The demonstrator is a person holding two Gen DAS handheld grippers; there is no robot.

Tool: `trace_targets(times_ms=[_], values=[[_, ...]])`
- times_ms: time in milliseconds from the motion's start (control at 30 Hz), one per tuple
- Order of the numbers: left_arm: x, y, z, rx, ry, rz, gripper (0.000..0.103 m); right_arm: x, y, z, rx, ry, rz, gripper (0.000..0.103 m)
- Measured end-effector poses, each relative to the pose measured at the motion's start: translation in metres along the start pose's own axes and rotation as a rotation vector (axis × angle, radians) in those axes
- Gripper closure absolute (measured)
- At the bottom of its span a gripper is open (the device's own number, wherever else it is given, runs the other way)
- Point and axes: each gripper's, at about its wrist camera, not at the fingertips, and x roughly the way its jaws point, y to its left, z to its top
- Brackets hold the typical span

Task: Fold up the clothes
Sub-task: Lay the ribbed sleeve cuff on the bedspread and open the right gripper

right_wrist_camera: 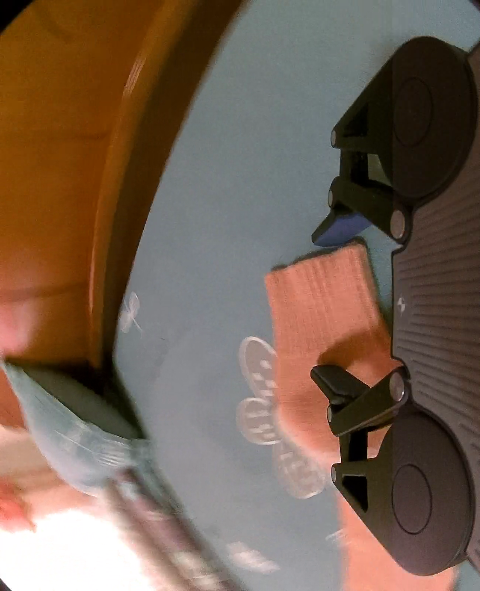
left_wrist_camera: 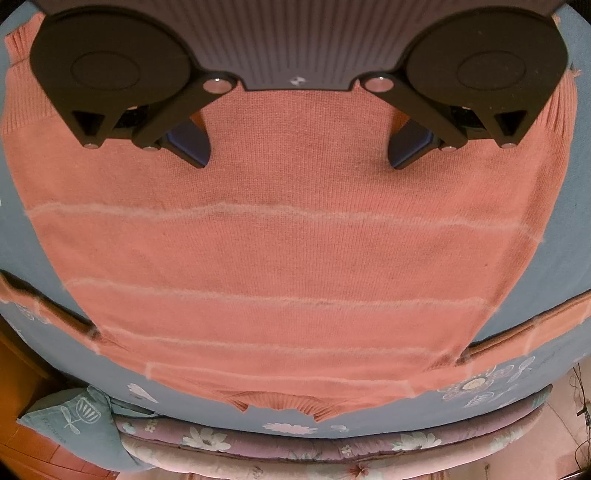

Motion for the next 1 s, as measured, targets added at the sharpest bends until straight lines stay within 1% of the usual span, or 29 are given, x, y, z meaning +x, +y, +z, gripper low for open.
trace_targets(times_ms=[33, 67, 100, 167, 200, 233, 300, 333, 367, 400, 433, 500, 567, 600, 667, 700, 733, 767, 800, 867, 933, 1000], values=[[0.0, 0.0, 0.0, 0.001, -0.001, 0.001, 0.001, -0.001, 0.008, -0.003, -0.049, -0.003, -0.02, 0.032], [0.0, 0.0, 0.0, 0.0, -0.002, 0.001, 0.001, -0.003, 0.015, -0.005, -0.097, -0.005, -0.041, 0.038], [0.0, 0.0, 0.0, 0.0, -0.002, 0.001, 0.001, -0.004, 0.022, -0.007, -0.144, -0.008, -0.058, 0.051], [0.0, 0.001, 0.0, 0.002, -0.002, -0.003, 0.001, -0.007, 0.027, -0.006, -0.187, 0.001, -0.026, 0.067], [0.0, 0.001, 0.0, 0.003, -0.002, -0.005, 0.001, -0.009, 0.028, -0.004, -0.207, 0.014, -0.027, 0.069], [0.0, 0.001, 0.0, 0.003, -0.002, -0.007, 0.001, -0.01, 0.029, -0.001, -0.225, 0.026, -0.029, 0.07], [-0.002, 0.004, 0.002, -0.007, 0.003, -0.021, 0.001, -0.016, 0.026, 0.003, -0.235, 0.05, -0.039, 0.069], [-0.005, 0.007, 0.005, -0.03, -0.009, -0.05, 0.002, -0.016, 0.019, 0.007, -0.216, 0.068, -0.04, 0.067], [-0.009, 0.01, 0.009, -0.054, -0.02, -0.079, 0.002, -0.014, 0.013, 0.009, -0.197, 0.082, -0.037, 0.063], [-0.012, 0.013, 0.012, -0.077, -0.032, -0.108, 0.002, -0.015, 0.009, 0.009, -0.181, 0.085, -0.05, 0.056], [-0.016, 0.016, 0.016, -0.101, -0.044, -0.137, 0.002, -0.017, 0.007, 0.009, -0.166, 0.087, -0.061, 0.054], [-0.022, 0.014, 0.03, -0.104, -0.068, -0.185, 0.002, -0.019, 0.009, 0.008, -0.17, 0.073, -0.068, 0.052], [-0.028, 0.003, 0.047, -0.065, -0.104, -0.222, 0.002, -0.023, 0.014, 0.009, -0.159, 0.052, -0.072, 0.05], [-0.03, -0.004, 0.056, -0.037, -0.123, -0.24, 0.002, -0.025, 0.017, 0.01, -0.156, 0.041, -0.069, 0.045], [-0.03, -0.021, 0.07, 0.021, -0.152, -0.264, 0.002, -0.033, 0.023, 0.015, -0.147, -0.004, -0.058, 0.043], [-0.028, -0.031, 0.076, 0.049, -0.15, -0.28, 0.001, -0.038, 0.026, 0.018, -0.143, -0.027, -0.052, 0.04], [-0.024, -0.039, 0.081, 0.073, -0.142, -0.299, 0.001, -0.043, 0.03, 0.019, -0.144, -0.051, -0.039, 0.04], [-0.017, -0.047, 0.083, 0.092, -0.129, -0.323, 0.001, -0.048, 0.032, 0.022, -0.141, -0.084, -0.011, 0.04], [-0.011, -0.054, 0.085, 0.111, -0.116, -0.348, 0.001, -0.057, 0.035, 0.022, -0.138, -0.122, 0.039, 0.04], [0.004, -0.066, 0.085, 0.145, -0.082, -0.377, 0.001, -0.07, 0.042, 0.019, -0.134, -0.172, 0.16, 0.038], [0.016, -0.069, 0.082, 0.17, -0.062, -0.378, 0.001, -0.082, 0.051, 0.016, -0.13, -0.215, 0.291, 0.034], [0.02, -0.063, 0.082, 0.212, -0.06, -0.378, 0.001, -0.088, 0.066, 0.011, -0.134, -0.233, 0.397, 0.033]])
